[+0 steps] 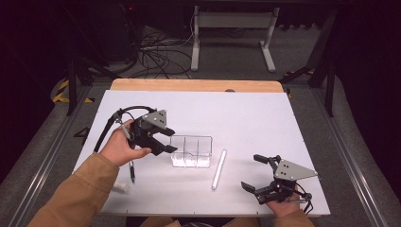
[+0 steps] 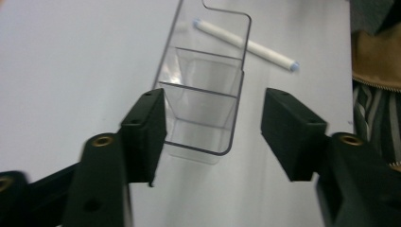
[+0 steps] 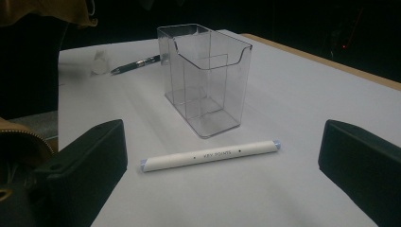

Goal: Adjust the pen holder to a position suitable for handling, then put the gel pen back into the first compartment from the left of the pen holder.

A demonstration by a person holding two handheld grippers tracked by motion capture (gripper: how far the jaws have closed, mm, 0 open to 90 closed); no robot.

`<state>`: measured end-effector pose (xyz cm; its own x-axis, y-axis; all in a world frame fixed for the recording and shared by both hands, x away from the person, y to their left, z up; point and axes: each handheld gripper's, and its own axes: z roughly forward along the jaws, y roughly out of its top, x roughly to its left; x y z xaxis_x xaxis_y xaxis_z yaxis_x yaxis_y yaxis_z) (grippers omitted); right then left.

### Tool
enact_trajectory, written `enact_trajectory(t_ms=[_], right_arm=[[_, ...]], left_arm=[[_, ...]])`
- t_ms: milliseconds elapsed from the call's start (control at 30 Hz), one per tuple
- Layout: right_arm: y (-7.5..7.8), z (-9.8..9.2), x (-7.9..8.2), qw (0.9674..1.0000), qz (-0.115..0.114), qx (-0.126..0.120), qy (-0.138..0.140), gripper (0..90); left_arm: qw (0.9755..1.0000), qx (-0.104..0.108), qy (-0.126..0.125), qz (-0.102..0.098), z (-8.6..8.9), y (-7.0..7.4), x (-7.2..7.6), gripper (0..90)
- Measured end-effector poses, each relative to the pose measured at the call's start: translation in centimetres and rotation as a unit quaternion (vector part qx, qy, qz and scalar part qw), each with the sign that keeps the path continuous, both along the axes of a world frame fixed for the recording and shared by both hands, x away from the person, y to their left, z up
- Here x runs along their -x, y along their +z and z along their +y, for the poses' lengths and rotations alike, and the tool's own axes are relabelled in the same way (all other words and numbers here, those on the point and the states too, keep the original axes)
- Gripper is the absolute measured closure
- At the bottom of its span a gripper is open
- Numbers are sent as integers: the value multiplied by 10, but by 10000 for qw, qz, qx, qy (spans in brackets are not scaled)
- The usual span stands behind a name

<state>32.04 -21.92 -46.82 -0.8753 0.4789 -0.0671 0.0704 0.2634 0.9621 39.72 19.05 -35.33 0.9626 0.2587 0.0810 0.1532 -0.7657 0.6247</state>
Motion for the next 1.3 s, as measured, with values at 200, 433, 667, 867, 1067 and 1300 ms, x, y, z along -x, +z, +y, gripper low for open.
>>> enact_trajectory(t_ms=[200,433,667,867,1067,1300], right_arm=[[0,0,0,10000,-6,-1,-21,26],[0,2,0,10000,-12,20,-9,25],[0,2,0,10000,0,32,-7,26],[0,2,0,10000,-7,30,-4,26],[0,2,1,10000,-20,38,-14,26],[-1,3,0,10000,-22,67,-36,25]], left_arm=[[9976,387,530,-204,16,4,10,228],[9929,707,902,-329,31,4,17,197],[9894,855,1045,-535,40,3,25,198],[9862,1001,1200,-546,47,-1,30,188],[9795,1070,1581,-645,58,-5,37,183],[9741,1178,1737,-839,73,-18,53,170]])
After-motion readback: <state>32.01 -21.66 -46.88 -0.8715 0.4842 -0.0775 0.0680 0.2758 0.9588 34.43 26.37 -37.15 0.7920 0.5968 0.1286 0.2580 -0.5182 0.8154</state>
